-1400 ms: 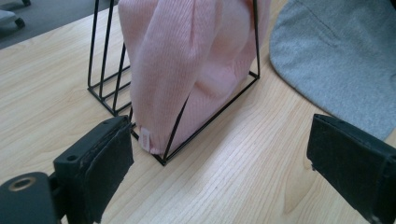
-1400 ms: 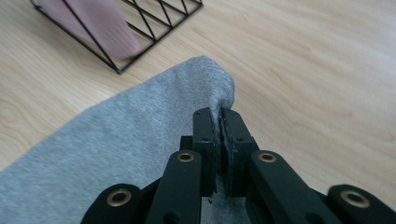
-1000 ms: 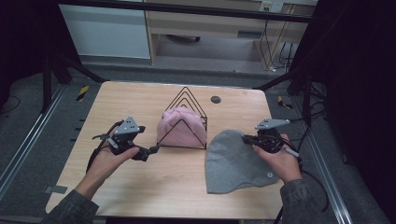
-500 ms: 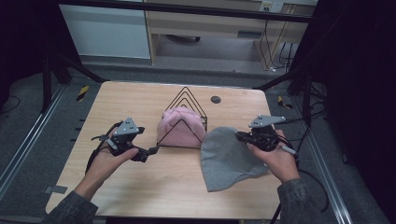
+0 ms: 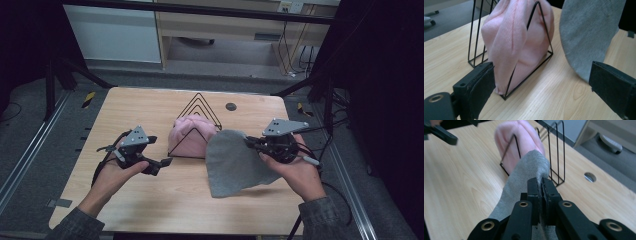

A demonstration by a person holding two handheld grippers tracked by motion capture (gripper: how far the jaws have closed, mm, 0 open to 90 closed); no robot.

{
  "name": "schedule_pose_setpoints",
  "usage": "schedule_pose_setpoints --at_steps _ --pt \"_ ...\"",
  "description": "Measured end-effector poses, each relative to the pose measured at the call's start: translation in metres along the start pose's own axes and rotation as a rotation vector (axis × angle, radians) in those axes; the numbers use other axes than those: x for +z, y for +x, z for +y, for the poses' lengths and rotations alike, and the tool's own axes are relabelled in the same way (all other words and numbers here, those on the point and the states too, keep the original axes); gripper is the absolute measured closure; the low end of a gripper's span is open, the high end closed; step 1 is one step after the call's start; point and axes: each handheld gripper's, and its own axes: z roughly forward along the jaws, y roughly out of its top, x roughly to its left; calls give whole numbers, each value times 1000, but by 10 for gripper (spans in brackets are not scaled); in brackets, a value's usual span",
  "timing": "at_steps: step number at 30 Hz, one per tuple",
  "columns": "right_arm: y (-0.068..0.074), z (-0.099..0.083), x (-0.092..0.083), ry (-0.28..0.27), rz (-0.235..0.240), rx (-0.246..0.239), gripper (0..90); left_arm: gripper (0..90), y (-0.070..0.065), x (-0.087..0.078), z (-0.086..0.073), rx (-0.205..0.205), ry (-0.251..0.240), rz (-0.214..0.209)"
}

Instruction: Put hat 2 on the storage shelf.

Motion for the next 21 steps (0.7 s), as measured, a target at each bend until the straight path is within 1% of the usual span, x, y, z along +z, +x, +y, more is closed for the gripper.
schedule_pose_setpoints --at_steps 2,5,10,14,19,21 --pt "5 10 -5 -11 4 -20 860 62 -3 -2 2 0 -11 -2" --pt "10 23 -9 -27 14 -34 860 65 -7 -5 5 13 -17 -4" --pt "17 43 -12 -37 20 -74 861 75 -14 -9 7 15 -35 -13" --pt "20 53 -13 -46 30 -84 861 95 -19 -10 6 14 -46 -23" --pt "26 67 -14 -61 48 -106 861 140 -28 -9 8 24 -61 -33" --pt "28 71 -14 -63 54 -112 861 154 -31 -7 8 19 -67 -40"
